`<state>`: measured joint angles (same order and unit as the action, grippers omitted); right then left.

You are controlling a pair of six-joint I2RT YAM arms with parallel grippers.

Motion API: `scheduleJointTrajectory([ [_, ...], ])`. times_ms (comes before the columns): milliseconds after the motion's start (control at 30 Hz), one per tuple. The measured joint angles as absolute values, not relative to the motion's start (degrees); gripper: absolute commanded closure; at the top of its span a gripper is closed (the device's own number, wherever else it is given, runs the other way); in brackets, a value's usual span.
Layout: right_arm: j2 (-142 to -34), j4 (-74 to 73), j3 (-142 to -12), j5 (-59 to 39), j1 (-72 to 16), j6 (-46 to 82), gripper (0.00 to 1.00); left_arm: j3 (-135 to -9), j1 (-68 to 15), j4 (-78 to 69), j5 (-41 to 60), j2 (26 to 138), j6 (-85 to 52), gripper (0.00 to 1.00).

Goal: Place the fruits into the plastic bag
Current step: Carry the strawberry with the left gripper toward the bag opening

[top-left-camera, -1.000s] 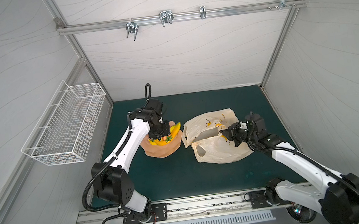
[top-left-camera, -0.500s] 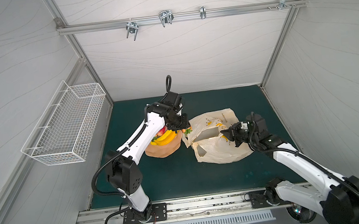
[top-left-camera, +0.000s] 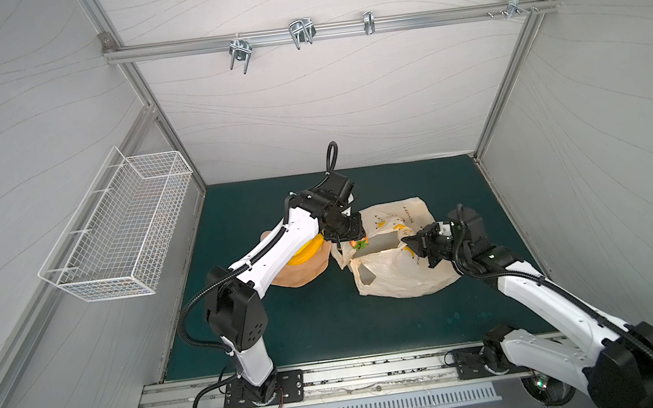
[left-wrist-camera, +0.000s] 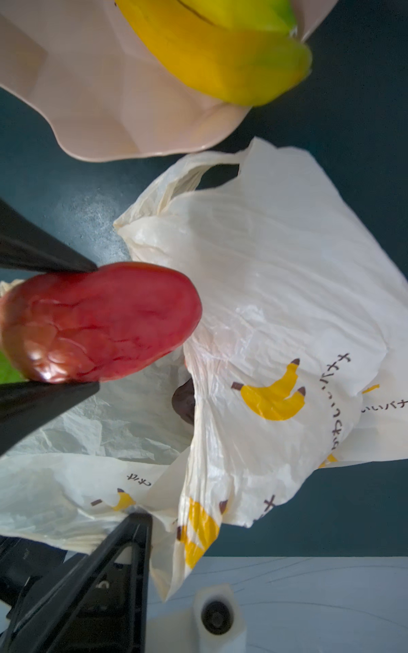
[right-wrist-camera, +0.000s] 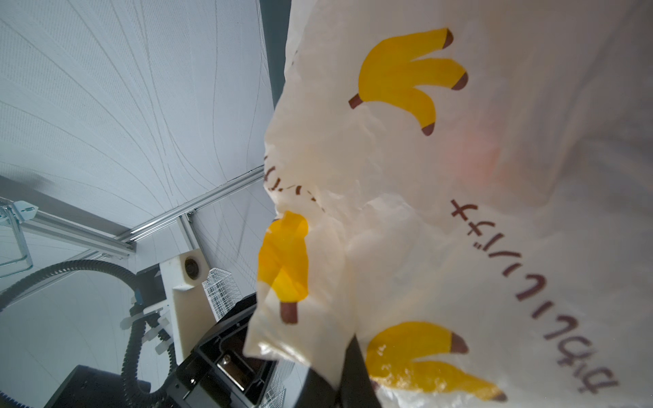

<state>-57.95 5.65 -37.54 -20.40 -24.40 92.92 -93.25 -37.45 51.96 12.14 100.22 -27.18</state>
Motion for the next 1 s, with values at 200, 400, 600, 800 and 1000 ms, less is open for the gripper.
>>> scheduleJointTrajectory([
  [200, -57.95, 5.65, -37.54, -20.43, -24.40, 92.92, 1.00, -89.67, -40.29, 51.42, 11.40, 100.22, -27.57, 0.86],
  [400, -57.95, 5.65, -37.54, -20.40, -24.51, 92.92, 1.00, -89.25, -42.28, 50.70, 11.09, 100.22, -27.77, 0.87],
  [600, -57.95, 5.67, -37.54, -20.36, -24.67, 92.95, 1.00, -89.21, -43.31, 49.74, 11.20, 100.36, -28.23, 0.87],
  [800, -57.95, 5.65, -37.54, -20.14, -24.80, 92.97, 1.00, -89.19, -43.40, 48.49, 12.47, 101.93, -29.45, 0.87],
  [1000, -57.54, 5.63, -37.54, -19.33, -25.06, 93.14, 1.00, -88.31, -43.55, 45.71, 15.35, 102.87, -31.40, 0.89],
])
